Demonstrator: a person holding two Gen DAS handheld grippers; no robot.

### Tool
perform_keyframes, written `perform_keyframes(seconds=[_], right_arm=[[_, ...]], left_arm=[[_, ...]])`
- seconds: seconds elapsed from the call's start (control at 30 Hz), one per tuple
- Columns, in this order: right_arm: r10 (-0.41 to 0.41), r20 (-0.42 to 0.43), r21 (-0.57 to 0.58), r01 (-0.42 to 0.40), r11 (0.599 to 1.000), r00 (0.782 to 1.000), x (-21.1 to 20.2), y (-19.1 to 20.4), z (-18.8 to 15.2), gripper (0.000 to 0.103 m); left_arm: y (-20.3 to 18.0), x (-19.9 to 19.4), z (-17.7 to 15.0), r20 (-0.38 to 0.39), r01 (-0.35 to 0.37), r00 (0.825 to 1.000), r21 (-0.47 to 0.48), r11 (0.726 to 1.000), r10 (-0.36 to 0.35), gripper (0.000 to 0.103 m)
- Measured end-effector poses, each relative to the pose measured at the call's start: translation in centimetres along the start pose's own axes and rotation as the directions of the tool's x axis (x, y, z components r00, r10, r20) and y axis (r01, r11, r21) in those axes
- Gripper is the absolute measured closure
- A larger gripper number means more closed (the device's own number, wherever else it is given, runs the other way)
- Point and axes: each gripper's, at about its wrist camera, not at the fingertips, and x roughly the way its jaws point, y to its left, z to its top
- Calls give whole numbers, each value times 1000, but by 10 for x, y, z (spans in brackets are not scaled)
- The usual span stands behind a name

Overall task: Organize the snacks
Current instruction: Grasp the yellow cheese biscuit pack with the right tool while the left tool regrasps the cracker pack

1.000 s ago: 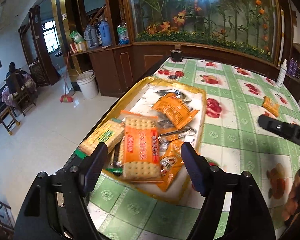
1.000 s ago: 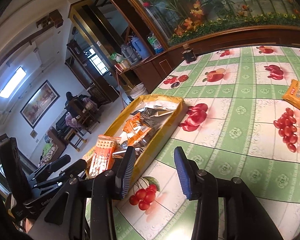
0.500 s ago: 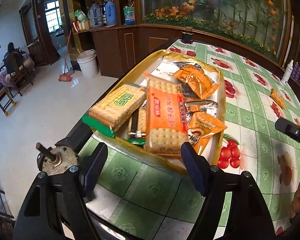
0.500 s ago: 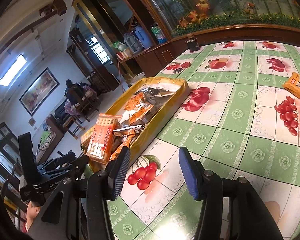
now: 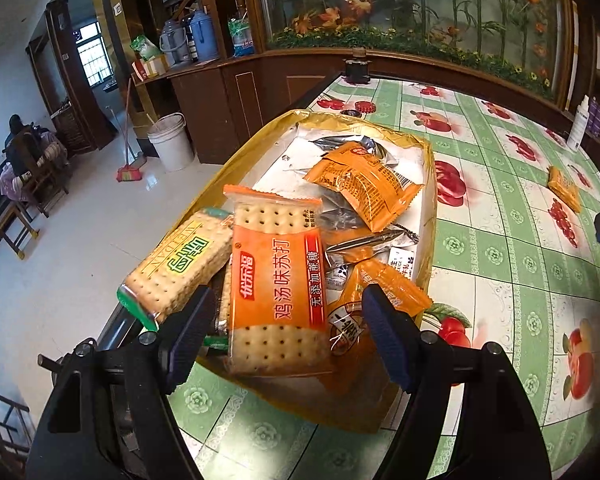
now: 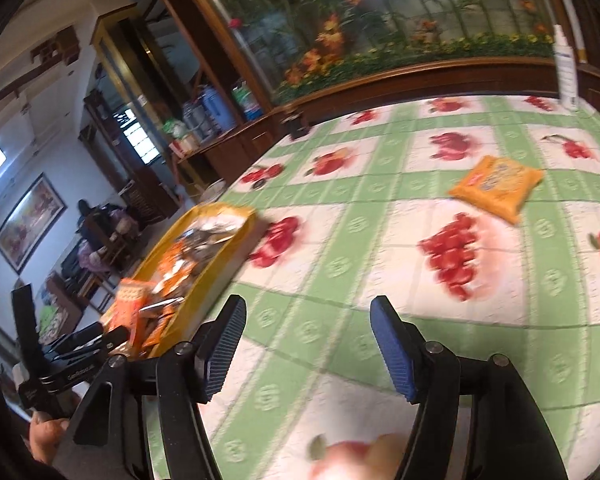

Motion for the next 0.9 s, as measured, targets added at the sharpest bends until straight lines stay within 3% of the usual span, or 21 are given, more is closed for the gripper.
perform_keyframes(seconds=[0.13, 0.3, 0.4, 0.47, 0.7, 0.9], right_arm=[[-73, 19, 21, 73, 997, 997, 1, -28, 14, 30], [-109, 32, 37, 108, 993, 993, 7, -45, 27, 30], [-123, 28, 25, 122, 992, 992, 14, -49, 32, 30], [-143, 29, 1, 143, 990, 989, 20, -50, 34, 30], [-270, 48, -85, 274, 958, 962, 39, -64, 49, 25], [-348, 25, -178, 346, 921, 937, 64, -82, 72, 19]], left_arm=[[-3, 8, 2, -13, -11, 1000, 7, 1000, 11, 27], [-2, 19, 3, -36, 3, 999, 3, 1000, -3, 28], [2, 22, 2, -47, 11, 999, -3, 1000, -11, 46], [6, 25, 2, -56, 31, 998, -16, 999, -32, 48], [10, 20, 2, -46, 58, 997, -26, 998, -59, 50], [14, -10, 10, 10, 108, 994, -43, 993, -108, 53]])
